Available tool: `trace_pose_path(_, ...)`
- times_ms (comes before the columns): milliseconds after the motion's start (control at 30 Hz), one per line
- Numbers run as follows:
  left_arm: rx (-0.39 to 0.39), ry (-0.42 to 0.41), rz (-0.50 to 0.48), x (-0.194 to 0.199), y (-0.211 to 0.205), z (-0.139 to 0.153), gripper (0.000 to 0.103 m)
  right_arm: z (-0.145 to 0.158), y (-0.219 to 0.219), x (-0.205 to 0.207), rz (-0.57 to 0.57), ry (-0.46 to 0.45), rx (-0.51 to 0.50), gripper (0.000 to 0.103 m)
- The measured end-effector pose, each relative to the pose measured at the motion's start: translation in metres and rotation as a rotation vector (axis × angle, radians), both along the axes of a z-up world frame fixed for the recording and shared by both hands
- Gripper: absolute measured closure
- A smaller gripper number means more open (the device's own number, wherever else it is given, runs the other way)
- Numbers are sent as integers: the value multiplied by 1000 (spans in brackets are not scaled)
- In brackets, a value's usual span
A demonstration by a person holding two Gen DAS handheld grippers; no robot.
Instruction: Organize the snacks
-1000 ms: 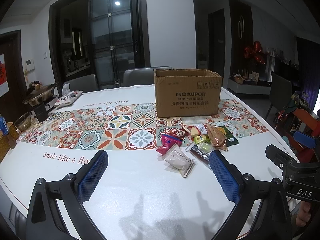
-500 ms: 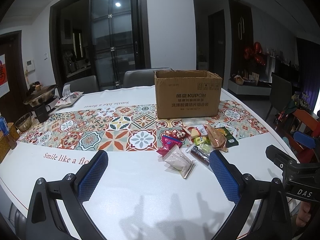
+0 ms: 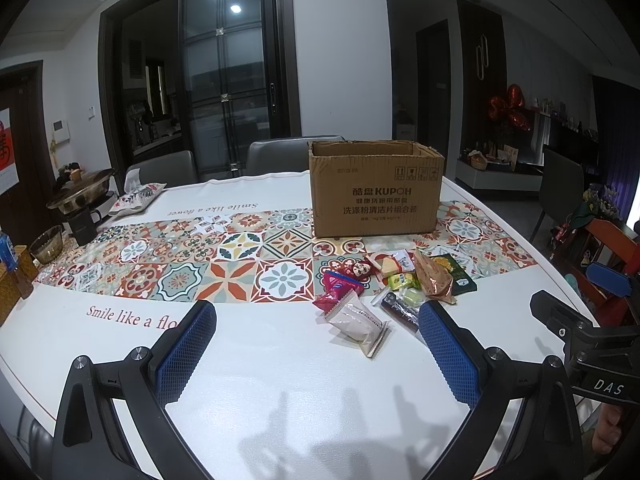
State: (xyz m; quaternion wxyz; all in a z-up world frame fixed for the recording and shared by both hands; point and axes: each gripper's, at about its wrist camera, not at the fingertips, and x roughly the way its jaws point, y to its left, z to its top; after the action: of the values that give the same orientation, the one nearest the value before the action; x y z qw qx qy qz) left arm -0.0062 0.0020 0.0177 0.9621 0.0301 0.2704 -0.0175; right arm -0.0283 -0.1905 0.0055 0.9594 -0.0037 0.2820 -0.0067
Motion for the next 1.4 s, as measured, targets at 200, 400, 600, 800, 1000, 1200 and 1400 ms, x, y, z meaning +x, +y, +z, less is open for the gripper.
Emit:
trace_pose_path(200,-10,10,-1,4,2,-3,0,7,-2,9,20,17,3,0)
trace_pose_path(400,-37,34,-15,11,7,-13,8,-7,10,22,88,43,5,2)
trace_pose_path(600,-77,85,-43,26,9,-27,21,-22,19,39,138,66,15,11)
trace_pose_path(800,-121,155,-76,46,10,-46,32,-41,27,61,192,130,29,24)
trace_pose_path(1000,-154,239,-94,70,8,-67,39,-56,34,83,231,191,37,36)
trace_pose_path(1200,-200,320,-98,90,8,-89,47,-75,37,105,258,263,58,44)
trace_pose_path(1400,-235,370,-122,103,5,-100,52,-92,40,122,279,331,82,50)
